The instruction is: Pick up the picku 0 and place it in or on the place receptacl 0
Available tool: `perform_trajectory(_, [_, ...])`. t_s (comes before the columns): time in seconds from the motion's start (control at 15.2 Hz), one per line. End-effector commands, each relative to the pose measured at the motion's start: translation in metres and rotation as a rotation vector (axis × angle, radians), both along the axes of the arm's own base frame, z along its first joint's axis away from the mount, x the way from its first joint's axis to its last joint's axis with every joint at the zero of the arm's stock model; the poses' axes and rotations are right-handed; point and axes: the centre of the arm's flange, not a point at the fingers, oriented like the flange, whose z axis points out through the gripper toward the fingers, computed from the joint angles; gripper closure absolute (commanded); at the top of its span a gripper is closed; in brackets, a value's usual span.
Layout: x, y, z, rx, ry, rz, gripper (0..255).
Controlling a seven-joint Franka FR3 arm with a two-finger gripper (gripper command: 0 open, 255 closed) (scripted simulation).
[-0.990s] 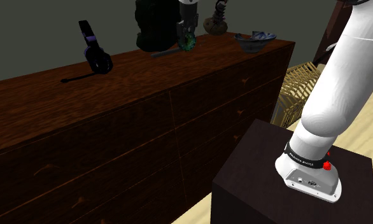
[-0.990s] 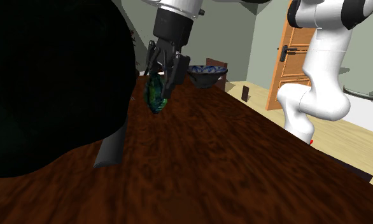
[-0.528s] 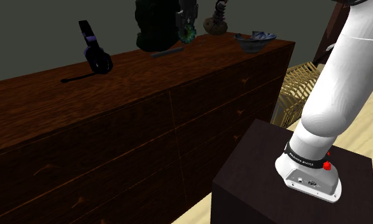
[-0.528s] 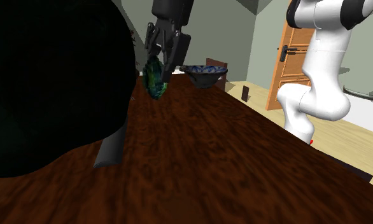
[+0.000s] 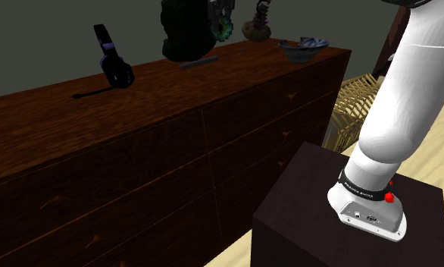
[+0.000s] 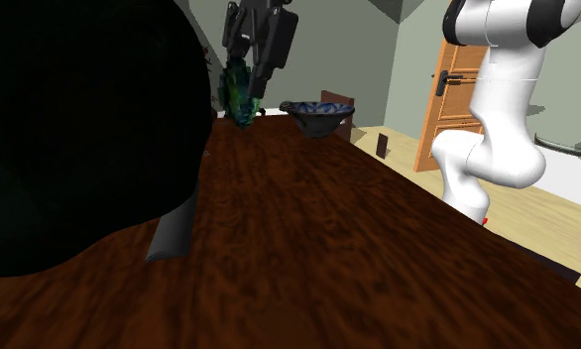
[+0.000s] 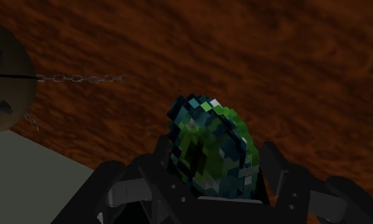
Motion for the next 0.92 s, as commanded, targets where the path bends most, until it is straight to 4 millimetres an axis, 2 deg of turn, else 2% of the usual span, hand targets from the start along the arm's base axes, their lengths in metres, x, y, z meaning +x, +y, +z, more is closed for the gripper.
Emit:
perform_trajectory(0.0, [0.000,-0.001,0.011,0.000,0.000,0.000,255])
perform_trajectory(0.59, [0.000,-0.001,0.055,0.000,0.000,0.000,255])
perform_trajectory(0.86, [-0.045,-0.029,0.057,0.000,0.000,0.000,255])
